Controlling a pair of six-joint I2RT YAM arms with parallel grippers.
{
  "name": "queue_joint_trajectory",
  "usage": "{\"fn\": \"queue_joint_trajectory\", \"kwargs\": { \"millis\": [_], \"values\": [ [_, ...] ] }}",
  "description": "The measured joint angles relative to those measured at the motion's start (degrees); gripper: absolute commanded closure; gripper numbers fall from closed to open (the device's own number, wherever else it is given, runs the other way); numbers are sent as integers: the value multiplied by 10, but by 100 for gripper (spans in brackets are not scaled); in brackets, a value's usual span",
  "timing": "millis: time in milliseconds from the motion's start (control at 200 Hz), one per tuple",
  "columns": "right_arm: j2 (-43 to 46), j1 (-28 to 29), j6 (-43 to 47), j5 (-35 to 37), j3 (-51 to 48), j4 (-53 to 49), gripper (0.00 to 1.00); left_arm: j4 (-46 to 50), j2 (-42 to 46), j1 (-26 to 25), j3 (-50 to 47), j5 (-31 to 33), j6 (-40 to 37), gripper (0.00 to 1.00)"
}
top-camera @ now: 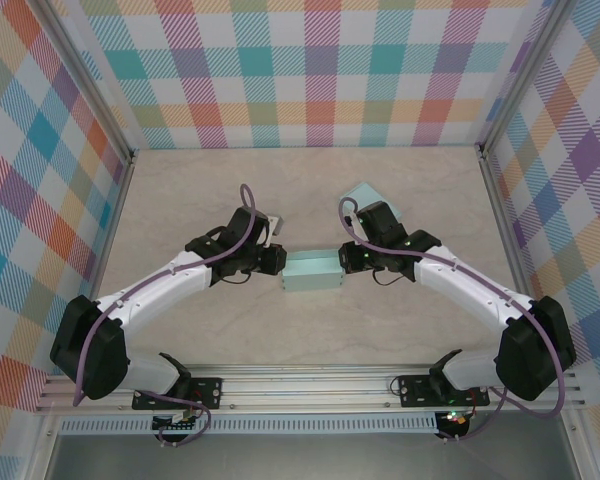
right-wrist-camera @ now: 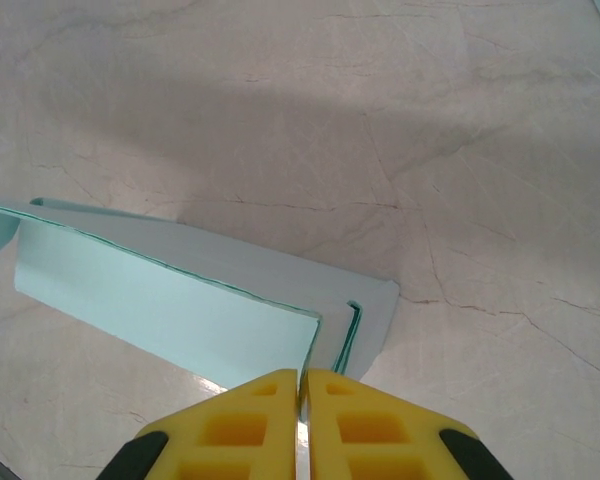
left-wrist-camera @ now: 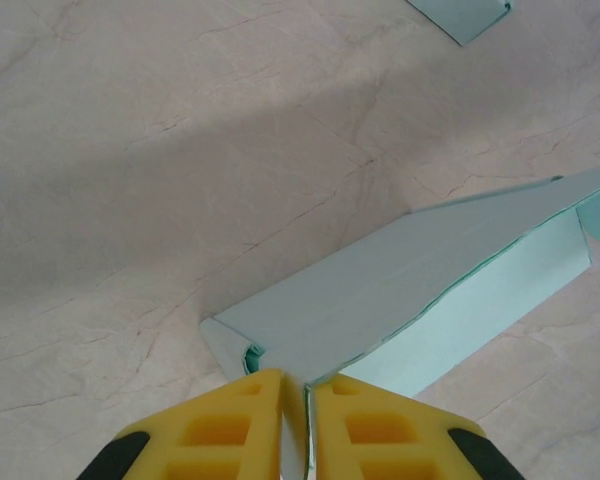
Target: Fold the paper box
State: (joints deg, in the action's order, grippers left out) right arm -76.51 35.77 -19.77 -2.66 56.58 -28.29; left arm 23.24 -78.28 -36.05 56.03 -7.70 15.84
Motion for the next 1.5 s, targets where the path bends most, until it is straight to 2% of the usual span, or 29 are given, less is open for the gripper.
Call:
{"fn": "queue_joint_trajectory", "kwargs": {
  "millis": [425, 790, 1500],
  "values": [
    [0, 0, -4, 0, -2, 4, 90, -16, -1, -3, -5, 3, 58, 84],
    [0, 2, -4, 3, -3, 4, 90, -50, -1, -18, -24, 39, 104, 84],
    [0, 7, -3, 13, -8, 7, 95, -73, -1, -33, -45, 83, 103, 84]
  ]
}}
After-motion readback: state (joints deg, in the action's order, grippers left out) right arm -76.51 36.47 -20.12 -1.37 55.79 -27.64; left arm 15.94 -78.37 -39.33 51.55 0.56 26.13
